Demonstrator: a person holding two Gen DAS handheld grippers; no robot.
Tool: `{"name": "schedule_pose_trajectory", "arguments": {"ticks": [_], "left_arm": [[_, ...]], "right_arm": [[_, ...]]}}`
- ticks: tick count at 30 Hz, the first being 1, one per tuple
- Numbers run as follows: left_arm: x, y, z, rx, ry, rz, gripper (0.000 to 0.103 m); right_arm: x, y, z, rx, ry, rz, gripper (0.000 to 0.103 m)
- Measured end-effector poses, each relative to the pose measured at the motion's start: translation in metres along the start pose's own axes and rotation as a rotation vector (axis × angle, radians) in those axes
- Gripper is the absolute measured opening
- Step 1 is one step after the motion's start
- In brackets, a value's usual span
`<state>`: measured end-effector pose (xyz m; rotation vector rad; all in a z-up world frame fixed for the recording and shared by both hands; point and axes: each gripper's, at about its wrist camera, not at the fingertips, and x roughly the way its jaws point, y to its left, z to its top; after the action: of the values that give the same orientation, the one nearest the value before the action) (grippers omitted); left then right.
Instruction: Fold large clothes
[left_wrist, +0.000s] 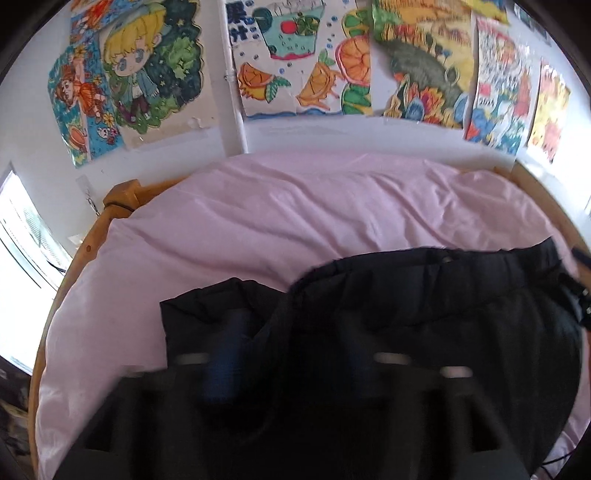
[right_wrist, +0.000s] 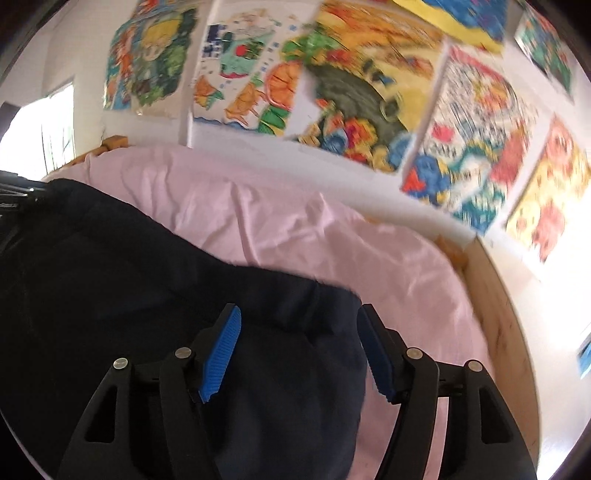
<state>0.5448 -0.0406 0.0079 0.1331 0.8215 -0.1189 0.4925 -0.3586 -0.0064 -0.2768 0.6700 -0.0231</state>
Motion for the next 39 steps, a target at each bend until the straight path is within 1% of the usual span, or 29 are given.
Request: {"name": "schedule_pose_trajectory", "arguments": {"ticks": [1,3,4,5,7,8,9,10,12,13,15,16,18,20,23,24,27,29,35,39], "left_arm": [[-0.009,0.003,-0.003,-0.007,-0.040,-0.002,0.090],[-0.026,0.007,-0.011,-0.008,-0.096,-0.026,0.090],[-0.030,0.009,-0.014,-0.006,-0.101,-0.038,0.090],[-0.037,0.010,-0.021,-0.007,-0.113,-0.063,0.090],[-0.045,0.009,-0.033,-0.001,-0.136,-0.138,0.093],[-0.046,0.005,-0.038,0.016,-0.136,-0.180,0.093],[-0.045,-0.001,-0.043,0.046,-0.128,-0.222,0.093],[-0.044,-0.007,-0.047,0.077,-0.115,-0.250,0.093],[-0.037,-0.026,-0.055,0.159,-0.081,-0.284,0.093],[-0.031,-0.039,-0.059,0.212,-0.066,-0.279,0.093],[-0.022,-0.053,-0.063,0.258,-0.059,-0.248,0.093],[-0.016,-0.060,-0.063,0.274,-0.062,-0.223,0.093],[-0.004,-0.065,-0.057,0.271,-0.057,-0.177,0.095],[0.002,-0.064,-0.051,0.248,-0.056,-0.141,0.096],[0.015,-0.052,-0.038,0.187,-0.048,-0.108,0.096],[0.024,-0.045,-0.034,0.146,-0.027,-0.109,0.096],[0.042,-0.026,-0.032,0.045,0.014,-0.140,0.103],[0.054,-0.014,-0.033,-0.007,0.030,-0.156,0.103],[0.072,-0.011,-0.036,-0.012,0.054,-0.142,0.103],[0.079,-0.013,-0.036,-0.008,0.070,-0.134,0.103]], "right_arm": [[0.000,-0.005,-0.004,0.017,0.007,0.015,0.061],[-0.003,-0.018,-0.018,0.076,0.021,0.076,0.065],[-0.005,-0.022,-0.023,0.092,0.016,0.096,0.068],[-0.008,-0.025,-0.029,0.125,0.018,0.149,0.070],[-0.016,-0.028,-0.039,0.149,-0.011,0.210,0.072],[-0.023,-0.026,-0.045,0.148,-0.035,0.260,0.074],[-0.027,-0.023,-0.047,0.138,-0.047,0.281,0.076],[-0.032,-0.015,-0.050,0.103,-0.064,0.319,0.077],[-0.034,0.001,-0.053,0.029,-0.067,0.365,0.077],[-0.032,0.010,-0.053,-0.009,-0.057,0.367,0.077],[-0.022,0.025,-0.052,-0.064,-0.047,0.343,0.077],[-0.015,0.029,-0.050,-0.070,-0.037,0.326,0.077],[0.000,0.032,-0.044,-0.051,-0.021,0.302,0.079],[0.015,0.031,-0.038,-0.026,-0.010,0.265,0.080],[0.034,0.030,-0.031,-0.001,0.013,0.217,0.080],[0.037,0.030,-0.030,0.003,0.017,0.209,0.080],[0.056,0.027,-0.031,0.032,0.053,0.207,0.082],[0.066,0.027,-0.035,0.055,0.080,0.219,0.085],[0.091,0.030,-0.036,0.092,0.150,0.227,0.090],[0.105,0.028,-0.038,0.138,0.199,0.252,0.091]]}}
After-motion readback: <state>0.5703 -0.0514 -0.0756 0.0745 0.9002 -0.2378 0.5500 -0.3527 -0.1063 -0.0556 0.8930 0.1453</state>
